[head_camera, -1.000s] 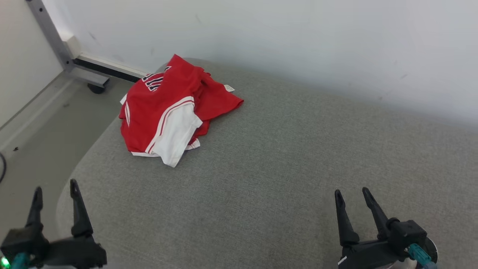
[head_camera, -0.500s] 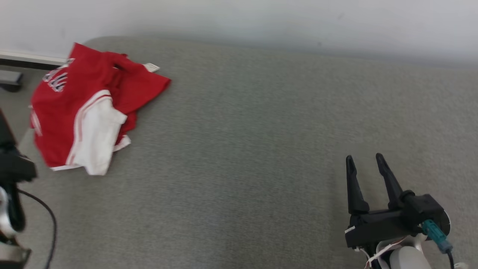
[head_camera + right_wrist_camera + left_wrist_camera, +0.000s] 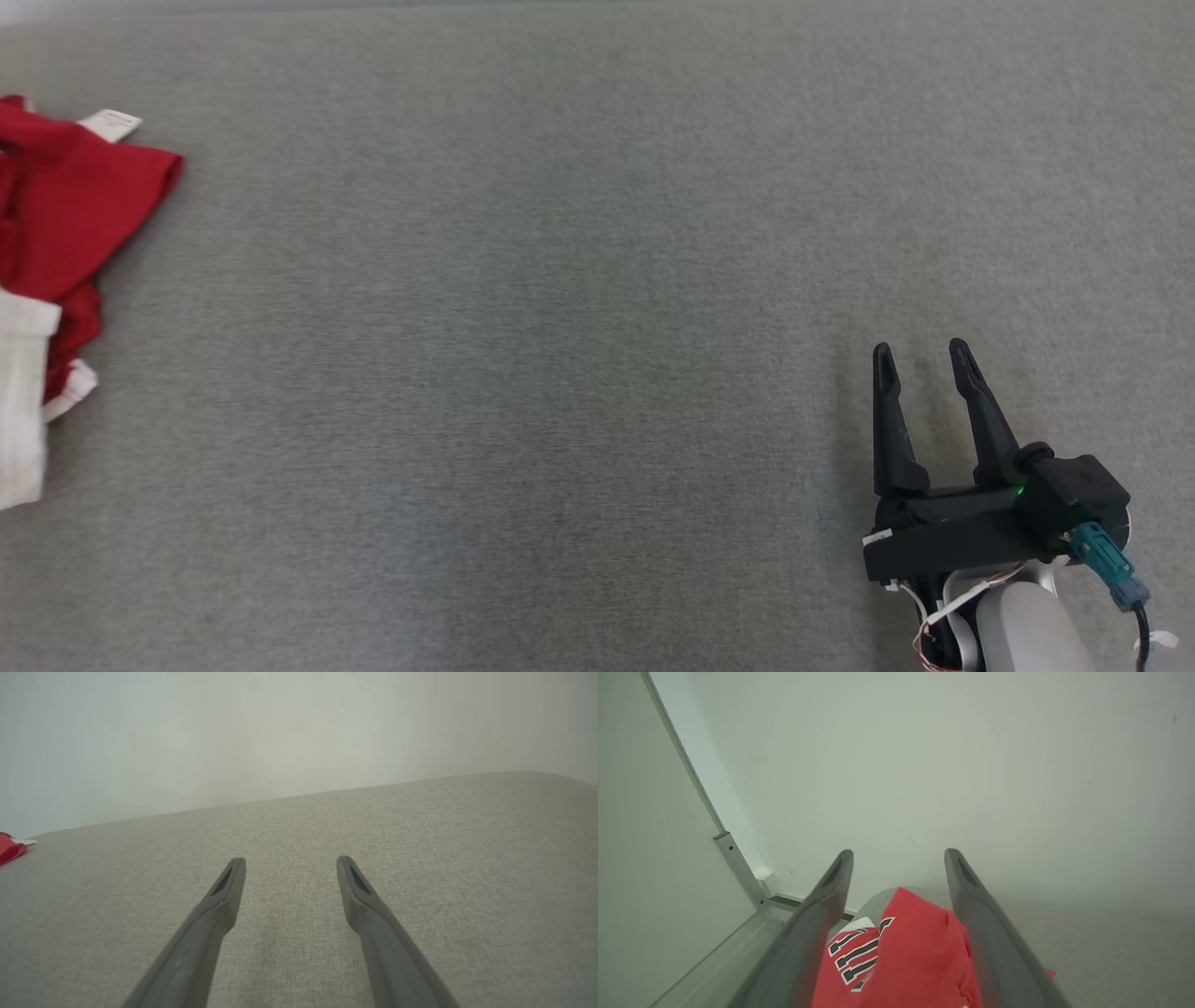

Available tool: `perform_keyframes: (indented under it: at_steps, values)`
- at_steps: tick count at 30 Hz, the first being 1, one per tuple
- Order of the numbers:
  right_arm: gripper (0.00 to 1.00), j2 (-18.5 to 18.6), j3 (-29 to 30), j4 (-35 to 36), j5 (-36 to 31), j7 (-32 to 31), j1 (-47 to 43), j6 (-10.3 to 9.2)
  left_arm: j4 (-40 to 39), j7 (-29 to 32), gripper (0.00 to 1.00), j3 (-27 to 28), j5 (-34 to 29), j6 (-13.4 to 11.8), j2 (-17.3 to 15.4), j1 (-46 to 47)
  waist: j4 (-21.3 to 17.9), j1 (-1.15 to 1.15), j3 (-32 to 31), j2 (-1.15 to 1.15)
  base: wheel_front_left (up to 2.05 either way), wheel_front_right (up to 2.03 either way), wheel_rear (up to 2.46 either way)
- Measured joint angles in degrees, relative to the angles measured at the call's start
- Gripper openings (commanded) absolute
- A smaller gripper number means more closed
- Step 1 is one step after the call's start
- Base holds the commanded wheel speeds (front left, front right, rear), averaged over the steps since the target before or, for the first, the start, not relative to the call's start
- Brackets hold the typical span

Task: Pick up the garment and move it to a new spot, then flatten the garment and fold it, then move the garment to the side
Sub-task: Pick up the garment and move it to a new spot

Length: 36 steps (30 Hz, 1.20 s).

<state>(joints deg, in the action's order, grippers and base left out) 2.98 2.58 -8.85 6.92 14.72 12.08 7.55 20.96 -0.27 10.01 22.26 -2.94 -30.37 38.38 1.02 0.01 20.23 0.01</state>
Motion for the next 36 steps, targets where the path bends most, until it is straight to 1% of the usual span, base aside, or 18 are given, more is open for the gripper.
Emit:
perform_keyframes:
  at_steps: [7,11,14,18,20,21,22,23,28,29,31,34,36]
  values:
    - [1.0,0.0,-0.5,0.5,0.4,0.2,0.7,0.0,8.2,5.7,1.0,-1.9,0.0,0.7,-1.8,3.1,-3.5,0.0,3.8,0.0,0.0,0.0,0.0]
    - [1.0,0.0,-0.4,0.6,0.5,0.2,0.7,0.0,13.9,9.9,1.0,-3.2,0.0,0.6,-2.0,3.6,-4.9,0.0,5.0,0.0,0.0,0.0,0.0]
    - [1.0,0.0,-0.3,0.6,0.5,0.3,0.7,0.0,17.1,12.1,1.0,-3.3,0.7,0.1,-1.8,4.1,-5.5,0.0,5.4,0.0,0.0,0.0,0.0]
    - [1.0,0.0,-0.3,0.9,0.5,0.3,0.8,0.0,21.1,15.7,1.0,-3.6,1.6,0.2,-1.5,4.3,-5.5,-0.01,5.1,0.0,0.0,0.0,0.0]
    - [1.0,0.0,-0.3,1.0,0.5,0.3,0.8,0.0,22.1,16.0,1.0,-3.7,1.7,0.3,-1.6,4.5,-5.4,-0.01,5.1,0.0,0.0,0.0,0.0]
    - [1.0,0.0,-0.3,1.0,0.5,0.3,0.8,0.0,22.4,15.6,0.37,-3.6,1.8,0.2,-1.5,4.7,-5.4,-0.01,5.0,0.0,0.0,0.0,0.0]
    - [1.0,0.0,-0.3,1.0,0.5,0.3,0.8,0.0,22.5,14.7,0.04,-3.7,1.8,-0.1,-1.6,4.9,-5.4,-0.01,5.0,0.0,0.0,0.0,0.0]
    - [1.0,0.0,-0.3,1.0,0.5,0.3,0.8,0.0,22.8,14.1,0.0,-3.9,1.4,-0.1,-1.6,4.9,-5.3,-0.01,4.9,0.0,0.0,0.0,0.0]
    - [1.0,0.0,-0.3,0.7,0.6,0.3,0.5,0.0,21.9,6.9,0.0,-3.8,1.0,0.1,-2.0,5.9,-4.9,-0.01,3.7,0.0,0.0,0.0,0.0]
    - [1.0,0.0,-0.3,0.5,0.7,0.3,0.4,0.0,20.9,3.7,0.0,-3.7,1.0,0.7,-2.2,6.9,-4.7,-0.01,3.0,0.0,0.0,0.0,0.0]
    - [1.0,0.0,-0.4,0.2,1.0,0.3,0.3,0.0,19.5,0.1,0.0,-3.3,1.2,1.6,-2.2,7.9,-4.4,-0.01,2.1,-0.01,0.0,0.0,0.0]
    - [1.0,0.0,-0.8,-0.4,1.3,0.3,-0.1,0.0,17.8,-4.0,0.0,-3.9,0.4,2.6,-3.0,9.3,-4.1,-0.01,0.6,-0.01,0.0,0.0,0.0]
    - [1.0,0.0,-1.1,-0.8,1.7,0.3,-0.4,0.0,16.6,-5.3,0.0,-4.5,0.3,3.4,-3.4,10.7,-4.0,-0.02,-0.6,-0.01,0.0,0.0,0.0]
